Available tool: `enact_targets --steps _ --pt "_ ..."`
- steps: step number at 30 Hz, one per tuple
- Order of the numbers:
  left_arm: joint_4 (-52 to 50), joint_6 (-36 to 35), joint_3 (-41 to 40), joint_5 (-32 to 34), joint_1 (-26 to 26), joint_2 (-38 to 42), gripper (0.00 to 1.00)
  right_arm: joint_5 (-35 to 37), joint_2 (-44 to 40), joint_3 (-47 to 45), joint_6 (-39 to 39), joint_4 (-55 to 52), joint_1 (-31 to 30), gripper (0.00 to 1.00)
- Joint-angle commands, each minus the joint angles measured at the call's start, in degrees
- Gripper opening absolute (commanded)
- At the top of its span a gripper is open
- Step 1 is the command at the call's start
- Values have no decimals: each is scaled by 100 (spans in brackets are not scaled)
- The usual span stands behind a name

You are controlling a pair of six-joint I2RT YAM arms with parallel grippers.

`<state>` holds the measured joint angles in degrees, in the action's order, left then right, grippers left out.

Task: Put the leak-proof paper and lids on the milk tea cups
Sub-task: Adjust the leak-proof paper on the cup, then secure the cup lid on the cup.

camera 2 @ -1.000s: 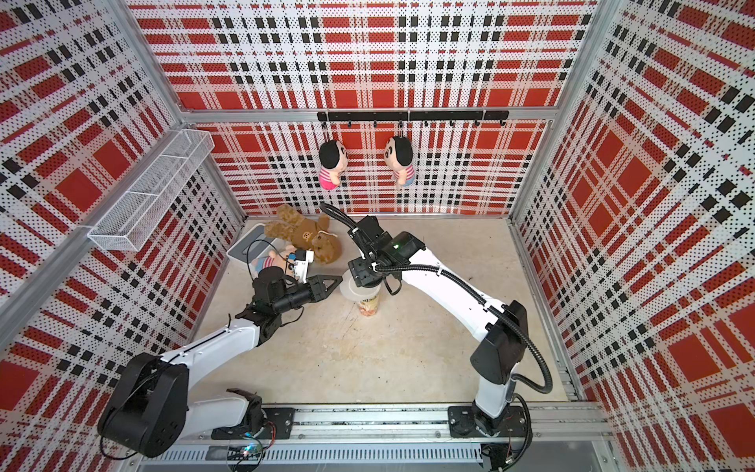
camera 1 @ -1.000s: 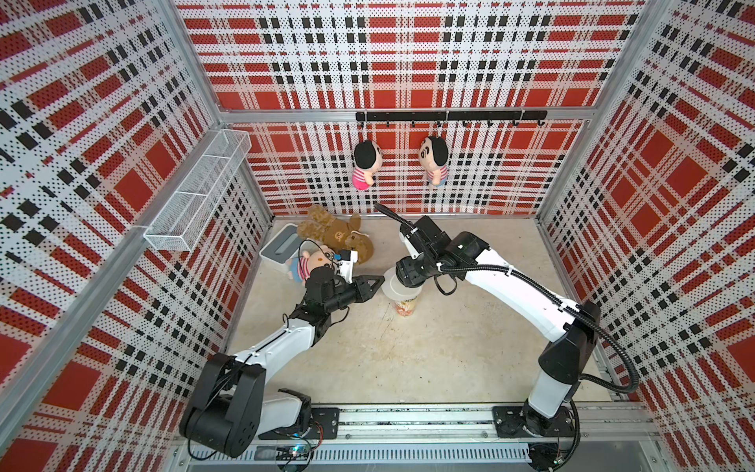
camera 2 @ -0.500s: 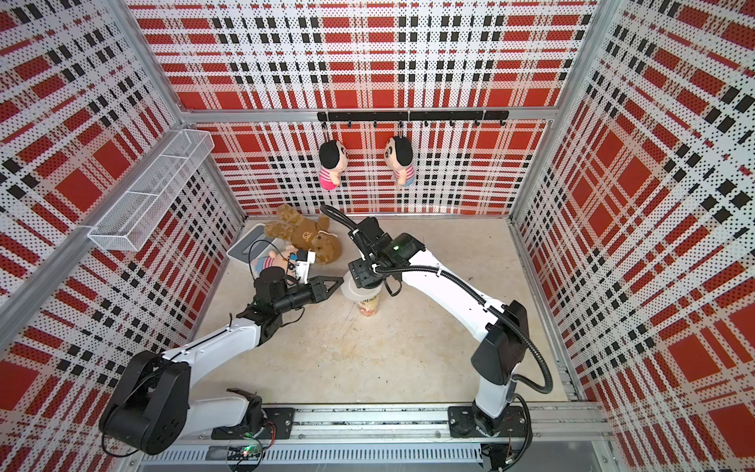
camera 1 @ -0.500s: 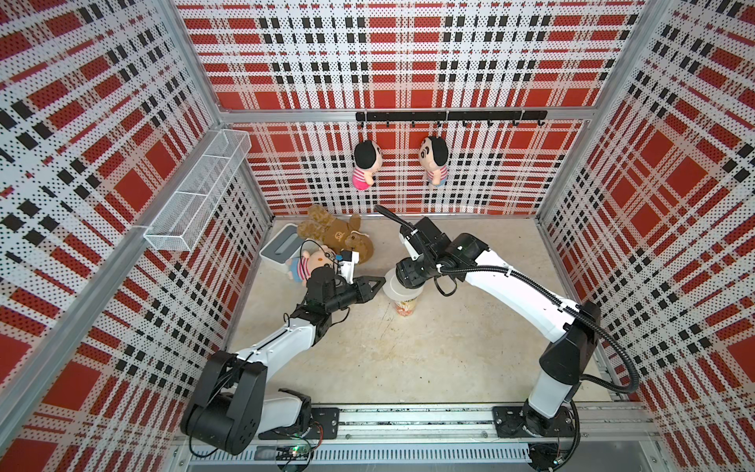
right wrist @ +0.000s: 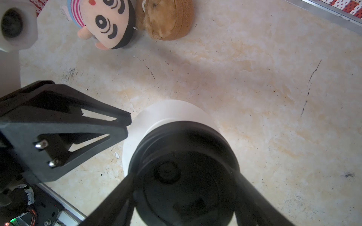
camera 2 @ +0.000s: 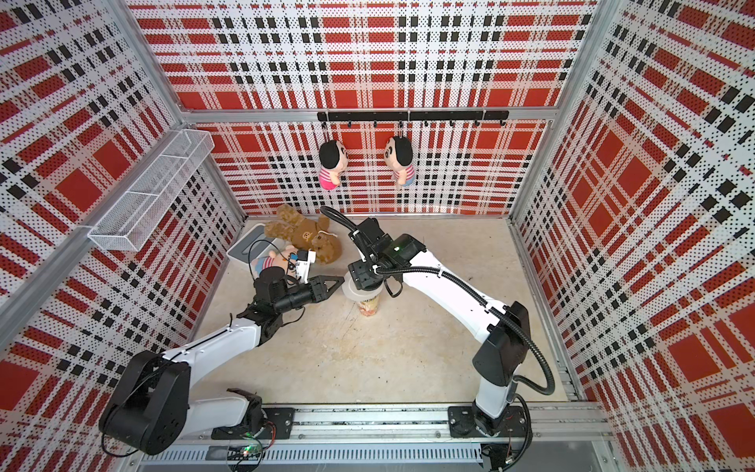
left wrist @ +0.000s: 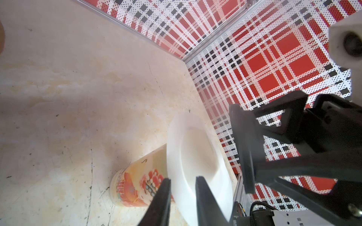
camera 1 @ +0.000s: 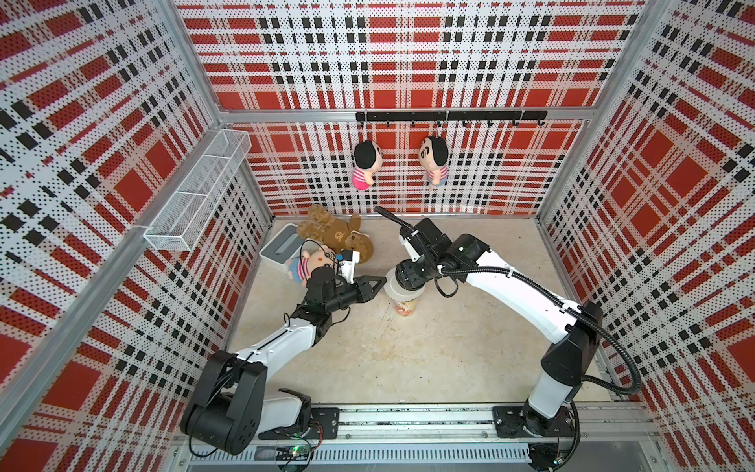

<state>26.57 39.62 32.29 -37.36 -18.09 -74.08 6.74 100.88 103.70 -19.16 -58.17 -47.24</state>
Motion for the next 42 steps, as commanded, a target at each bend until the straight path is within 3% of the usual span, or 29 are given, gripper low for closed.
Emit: enact_targets --steps 1,18,42 --pt "165 -6 127 -104 -37 70 27 111 131 258 20 -262 -83 76" --pt "410 86 146 -261 -46 -36 29 20 693 817 68 -659 -154 75" --pt "438 11 67 -224 -26 -157 29 -94 791 695 18 -776 -153 76"
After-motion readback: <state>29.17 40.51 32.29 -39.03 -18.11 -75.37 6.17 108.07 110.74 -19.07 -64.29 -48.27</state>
